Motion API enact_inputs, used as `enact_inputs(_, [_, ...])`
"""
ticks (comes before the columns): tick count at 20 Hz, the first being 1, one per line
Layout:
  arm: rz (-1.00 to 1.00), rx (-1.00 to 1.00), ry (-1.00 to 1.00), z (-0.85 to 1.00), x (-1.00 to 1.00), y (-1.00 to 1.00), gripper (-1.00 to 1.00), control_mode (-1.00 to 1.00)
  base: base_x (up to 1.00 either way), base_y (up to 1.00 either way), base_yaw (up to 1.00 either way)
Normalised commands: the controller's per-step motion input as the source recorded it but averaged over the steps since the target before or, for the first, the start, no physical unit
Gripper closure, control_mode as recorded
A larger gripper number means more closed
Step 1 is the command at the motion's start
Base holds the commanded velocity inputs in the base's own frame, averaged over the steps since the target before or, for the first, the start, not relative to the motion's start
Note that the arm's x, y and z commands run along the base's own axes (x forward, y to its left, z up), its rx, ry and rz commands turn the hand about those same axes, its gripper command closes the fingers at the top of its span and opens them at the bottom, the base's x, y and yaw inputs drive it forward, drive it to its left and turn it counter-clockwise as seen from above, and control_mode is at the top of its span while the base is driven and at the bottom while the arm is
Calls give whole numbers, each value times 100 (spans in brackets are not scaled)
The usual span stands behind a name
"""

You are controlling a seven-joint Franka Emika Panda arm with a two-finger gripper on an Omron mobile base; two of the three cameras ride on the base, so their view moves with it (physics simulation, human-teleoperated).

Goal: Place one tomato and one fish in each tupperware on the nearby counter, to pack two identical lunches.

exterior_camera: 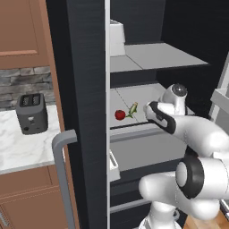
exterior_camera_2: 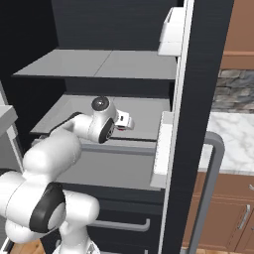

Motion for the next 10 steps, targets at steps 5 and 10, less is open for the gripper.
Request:
enact_inputs(5, [0,0,0,-17,45,0,-100,-100,0,0,0])
enact_inputs(10, [0,0,0,-17,39,0,-100,-100,0,0,0])
